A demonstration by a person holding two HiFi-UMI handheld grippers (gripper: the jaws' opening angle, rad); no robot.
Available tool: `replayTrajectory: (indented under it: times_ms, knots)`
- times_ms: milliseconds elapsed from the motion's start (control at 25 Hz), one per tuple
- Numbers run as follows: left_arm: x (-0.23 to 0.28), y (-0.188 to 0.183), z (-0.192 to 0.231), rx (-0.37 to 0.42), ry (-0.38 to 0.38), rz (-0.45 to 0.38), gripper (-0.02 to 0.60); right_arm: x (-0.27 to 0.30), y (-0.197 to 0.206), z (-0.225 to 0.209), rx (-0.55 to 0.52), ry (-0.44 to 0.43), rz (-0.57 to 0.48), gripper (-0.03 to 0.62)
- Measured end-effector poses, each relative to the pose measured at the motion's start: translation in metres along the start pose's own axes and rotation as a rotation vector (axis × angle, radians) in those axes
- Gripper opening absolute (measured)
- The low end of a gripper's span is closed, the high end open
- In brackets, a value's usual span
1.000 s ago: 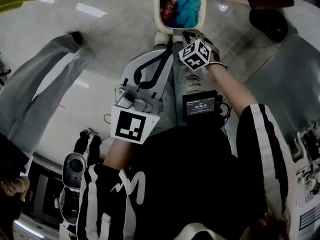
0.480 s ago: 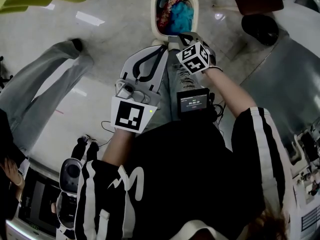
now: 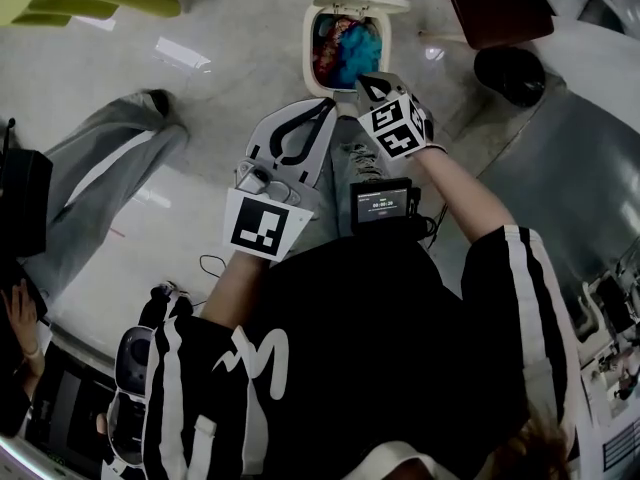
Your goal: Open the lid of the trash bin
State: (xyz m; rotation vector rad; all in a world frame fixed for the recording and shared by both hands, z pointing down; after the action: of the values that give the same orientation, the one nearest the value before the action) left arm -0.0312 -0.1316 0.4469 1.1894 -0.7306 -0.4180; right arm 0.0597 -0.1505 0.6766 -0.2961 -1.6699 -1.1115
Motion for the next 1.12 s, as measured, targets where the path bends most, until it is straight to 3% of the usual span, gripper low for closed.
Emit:
replayTrajectory:
  times_ms: [240,520,1120]
  knots:
    - [-0.004,-0.014,-0.001,-0.012,0.001,-0.01,0.009,-0.03,-0.024,-0.011,0.051,0.032,-0.049,0.009]
    - [0.0,-0.03,0.001,-0.023,0.011,-0.018,0.009,-0.058,-0.048,-0.02,0.011,0.063,-0.115,0.009]
    - [-0.011,-0.052,-0.002,0.033,-0.005,-0.035,0.009,-0.125,-0.086,-0.024,0.048,0.093,-0.269,0.009]
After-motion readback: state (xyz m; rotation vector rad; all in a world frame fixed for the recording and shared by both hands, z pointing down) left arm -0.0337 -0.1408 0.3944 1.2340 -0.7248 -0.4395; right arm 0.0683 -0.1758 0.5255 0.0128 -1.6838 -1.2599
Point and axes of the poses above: the fingertips, and each gripper's own axes: x forward along the fingers, z to its left, y out of its underside, the point moved 3 cm from there along -x, backward along the fingers, and after that the axes turned 4 degrees about y, right-handed, at the moved point
